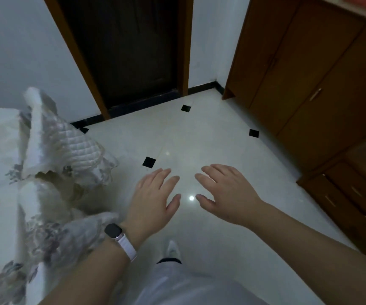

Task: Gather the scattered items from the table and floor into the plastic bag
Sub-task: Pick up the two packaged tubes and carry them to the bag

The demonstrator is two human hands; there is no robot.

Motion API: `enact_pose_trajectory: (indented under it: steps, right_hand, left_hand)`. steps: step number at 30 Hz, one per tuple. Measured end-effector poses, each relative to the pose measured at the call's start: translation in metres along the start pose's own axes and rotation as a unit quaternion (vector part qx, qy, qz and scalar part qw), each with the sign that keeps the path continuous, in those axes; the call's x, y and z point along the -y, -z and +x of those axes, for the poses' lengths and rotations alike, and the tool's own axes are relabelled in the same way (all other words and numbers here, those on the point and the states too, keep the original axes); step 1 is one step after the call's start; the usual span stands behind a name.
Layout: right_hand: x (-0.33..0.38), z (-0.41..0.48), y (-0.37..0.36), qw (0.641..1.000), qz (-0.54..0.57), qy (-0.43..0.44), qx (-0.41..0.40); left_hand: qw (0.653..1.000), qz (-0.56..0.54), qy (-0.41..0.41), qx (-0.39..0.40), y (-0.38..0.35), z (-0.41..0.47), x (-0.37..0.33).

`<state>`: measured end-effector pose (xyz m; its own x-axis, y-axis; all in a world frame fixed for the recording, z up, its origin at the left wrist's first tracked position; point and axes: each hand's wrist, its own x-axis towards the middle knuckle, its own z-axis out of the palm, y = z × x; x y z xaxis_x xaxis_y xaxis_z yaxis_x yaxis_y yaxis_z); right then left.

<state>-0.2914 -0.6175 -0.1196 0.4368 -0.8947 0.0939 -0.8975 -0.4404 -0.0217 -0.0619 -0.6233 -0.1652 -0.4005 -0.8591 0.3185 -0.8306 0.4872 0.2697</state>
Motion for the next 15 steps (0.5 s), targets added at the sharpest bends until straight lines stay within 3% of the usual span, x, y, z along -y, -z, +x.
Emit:
enact_pose_trajectory:
  steps: [8,15]
  right_hand:
    - [-0.033,0.137,0.006,0.999,-0.01,-0.04,-0.015]
    - [-0.061,0.23,-0.017,0.999,0.025,-0.007,-0.029]
  left_hand:
    - [1.0,-0.007,-0.005,-0.02,0.001,0.115,0.101]
    - [0.999,0.005,0.034,-0.023,-0.006,0.175,0.16]
